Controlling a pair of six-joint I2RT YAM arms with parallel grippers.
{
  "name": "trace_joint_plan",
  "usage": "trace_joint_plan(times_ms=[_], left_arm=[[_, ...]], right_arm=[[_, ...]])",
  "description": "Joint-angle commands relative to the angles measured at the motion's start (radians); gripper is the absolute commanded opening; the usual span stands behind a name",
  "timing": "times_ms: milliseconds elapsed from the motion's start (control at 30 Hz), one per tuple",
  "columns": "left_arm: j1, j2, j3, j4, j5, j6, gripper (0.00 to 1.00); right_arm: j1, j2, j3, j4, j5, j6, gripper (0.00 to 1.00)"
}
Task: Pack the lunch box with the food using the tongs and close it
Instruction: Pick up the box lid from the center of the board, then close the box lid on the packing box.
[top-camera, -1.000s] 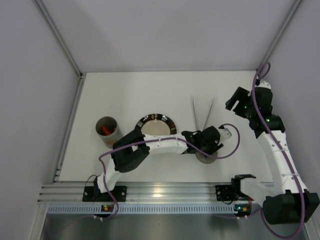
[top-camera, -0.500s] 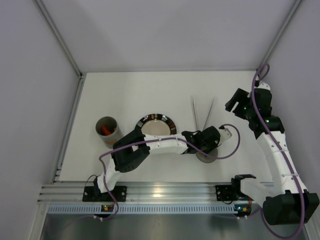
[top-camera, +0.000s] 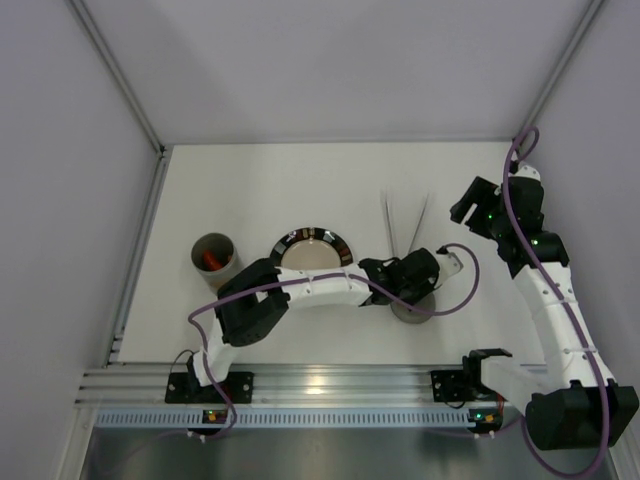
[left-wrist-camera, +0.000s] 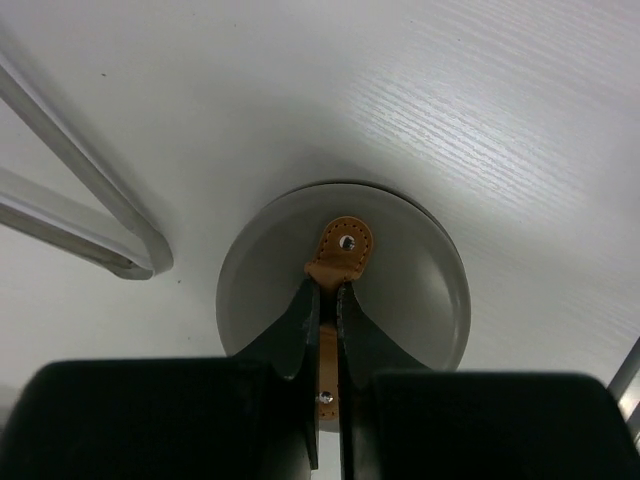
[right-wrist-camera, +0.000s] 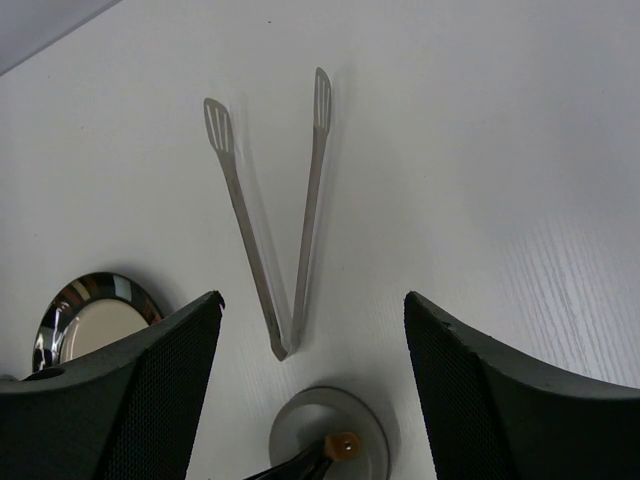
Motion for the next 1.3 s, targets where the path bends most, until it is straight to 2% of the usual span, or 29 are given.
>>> trace_joint_plan(times_ms=[0,200,433,667,800,933,1133,1267], left_arm=[[-0.003,-0.108,0.006,-0.009,-0.030,0.001,0.00],[-0.003,-0.193,-0.017,-0.033,-0.053,-0.002,0.00],[-0.003,-0.288,-0.049,-0.118,-0.177,-0.030,0.00],[-0.002,-0.447,-0.052,-0.287,-0.398,-0.108,0.00],[0.006,-0.524,-0.005,-0.434,-0.608,-0.180,0.00],[0.067,-0.588,0.020,-0.627,-0.711,-0.282,0.00],[0.222,-0.763,-0.080,-0.634,-0.642,-0.332,0.00],[0.265,-0.796,-0.104,-0.692,-0.667,-0.373,0.00]], right_arm=[[-0.018,-0.028,0.013,0.001,-0.010,-0.011,0.72],[-0.020,-0.025,0.021,0.001,-0.013,-0.009,0.72],[-0.020,-0.025,0.026,0.006,-0.017,-0.005,0.72],[-0.020,-0.017,0.024,0.023,-0.063,0.001,0.71],[-0.020,-0.005,0.024,0.032,-0.091,0.001,0.71],[-0.020,0.003,0.012,0.052,-0.126,0.006,0.71],[-0.018,0.030,-0.004,0.073,-0.151,0.006,0.71],[-0.018,0.040,-0.010,0.087,-0.166,0.008,0.71]])
